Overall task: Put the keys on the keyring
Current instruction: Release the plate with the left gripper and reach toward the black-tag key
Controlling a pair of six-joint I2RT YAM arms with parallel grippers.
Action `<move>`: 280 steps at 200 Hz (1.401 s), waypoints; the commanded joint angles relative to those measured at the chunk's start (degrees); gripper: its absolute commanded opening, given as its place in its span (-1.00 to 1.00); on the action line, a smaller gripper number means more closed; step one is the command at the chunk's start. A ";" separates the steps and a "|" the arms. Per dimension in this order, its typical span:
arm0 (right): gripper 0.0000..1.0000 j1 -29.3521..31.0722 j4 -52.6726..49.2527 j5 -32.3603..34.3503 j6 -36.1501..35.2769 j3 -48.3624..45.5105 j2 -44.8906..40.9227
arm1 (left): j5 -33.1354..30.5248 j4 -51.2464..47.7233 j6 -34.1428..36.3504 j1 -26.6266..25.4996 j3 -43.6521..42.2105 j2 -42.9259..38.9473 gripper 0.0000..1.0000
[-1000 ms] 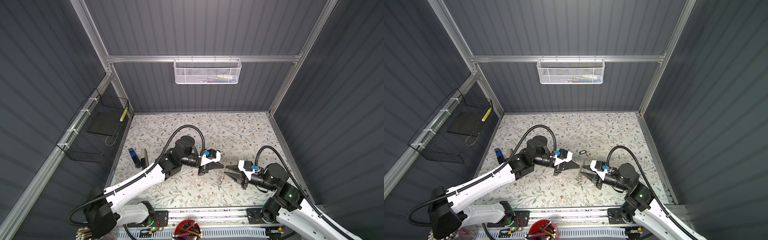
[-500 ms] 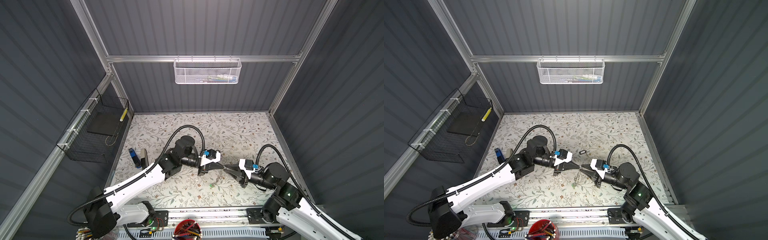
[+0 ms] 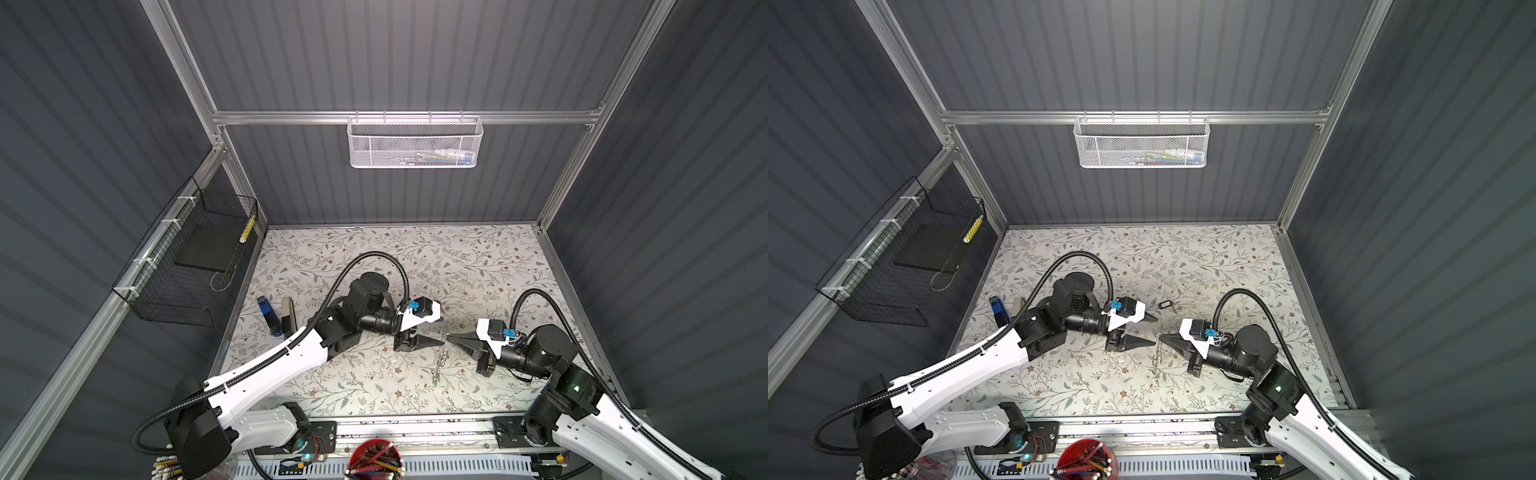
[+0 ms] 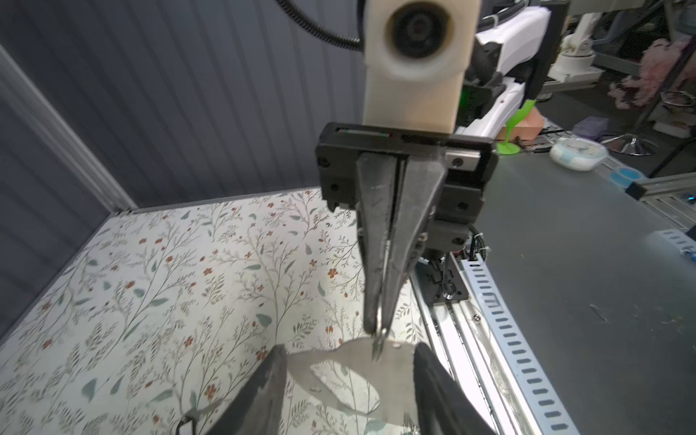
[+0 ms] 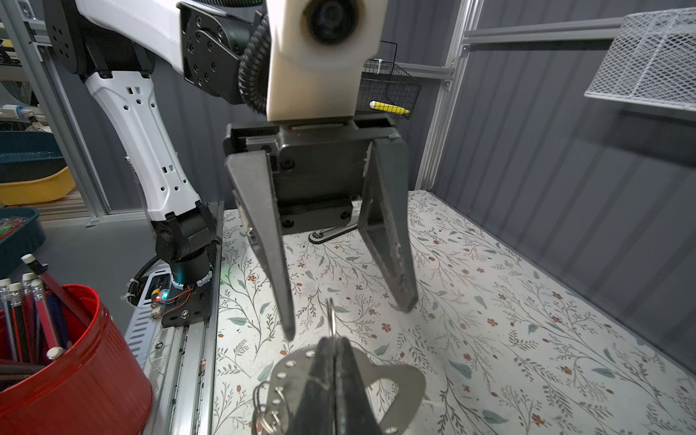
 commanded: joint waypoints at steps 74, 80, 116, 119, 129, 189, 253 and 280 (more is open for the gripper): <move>-1.00 -0.29 -4.42 9.06 -0.37 -0.54 0.01 | -35.92 -3.11 -8.06 1.85 1.36 4.83 0.80; -1.00 -0.41 -5.10 12.11 -0.02 -0.34 -0.25 | -36.58 -3.04 -8.28 1.88 1.86 6.49 0.80; -1.00 -0.60 -11.26 25.35 2.54 1.74 -4.22 | -38.26 -1.06 -10.13 1.87 5.90 18.43 0.79; -1.00 -0.67 -11.90 27.04 2.94 1.98 -4.62 | -38.38 -1.29 -10.31 1.87 6.52 19.52 0.78; -1.00 -0.83 -14.08 31.32 3.49 2.83 -6.00 | -38.38 -2.07 -10.52 1.81 8.89 23.75 0.76; -1.00 -2.20 -26.55 43.68 1.74 7.81 -11.15 | -38.89 -7.75 -8.48 2.05 26.29 44.29 0.50; -1.00 -3.06 -31.25 42.72 1.38 8.29 -11.36 | -31.73 -24.41 -13.80 5.01 47.97 60.68 0.22; -1.00 -3.13 -29.90 42.09 1.74 7.68 -10.25 | -34.08 -27.59 -19.31 4.93 51.07 64.18 0.41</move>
